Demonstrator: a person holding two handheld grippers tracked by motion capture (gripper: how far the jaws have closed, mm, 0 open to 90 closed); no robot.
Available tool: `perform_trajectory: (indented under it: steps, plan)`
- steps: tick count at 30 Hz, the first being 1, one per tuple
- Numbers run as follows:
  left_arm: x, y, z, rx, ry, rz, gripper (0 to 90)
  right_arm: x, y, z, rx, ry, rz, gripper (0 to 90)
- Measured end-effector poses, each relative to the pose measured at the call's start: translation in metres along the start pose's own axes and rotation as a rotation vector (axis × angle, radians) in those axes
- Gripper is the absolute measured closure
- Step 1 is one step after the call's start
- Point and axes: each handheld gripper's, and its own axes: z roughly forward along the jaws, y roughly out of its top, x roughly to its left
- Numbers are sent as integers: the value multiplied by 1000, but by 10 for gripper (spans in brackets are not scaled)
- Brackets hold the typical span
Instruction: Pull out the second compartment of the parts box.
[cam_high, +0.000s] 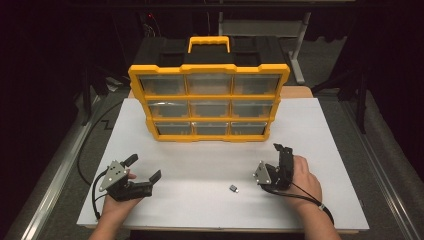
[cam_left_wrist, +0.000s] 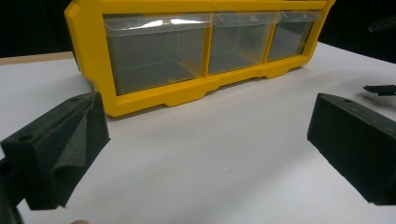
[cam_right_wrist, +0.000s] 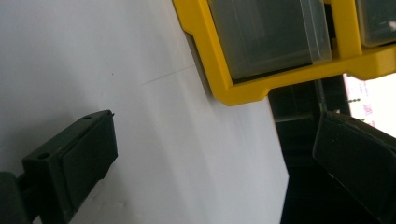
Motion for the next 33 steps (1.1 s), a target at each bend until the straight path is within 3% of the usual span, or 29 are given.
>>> perform_trajectory:
  steps: [21,26,33]
  plan:
    - [0,0,2,11,12,-5,2,13,13,-5,21,-69,-215,24]
    - [0,-1,2,13,13,2,2,14,16,-6,24,-75,-231,49]
    - [0,-1,5,40,4,4,2,19,20,-7,-5,-109,-209,157]
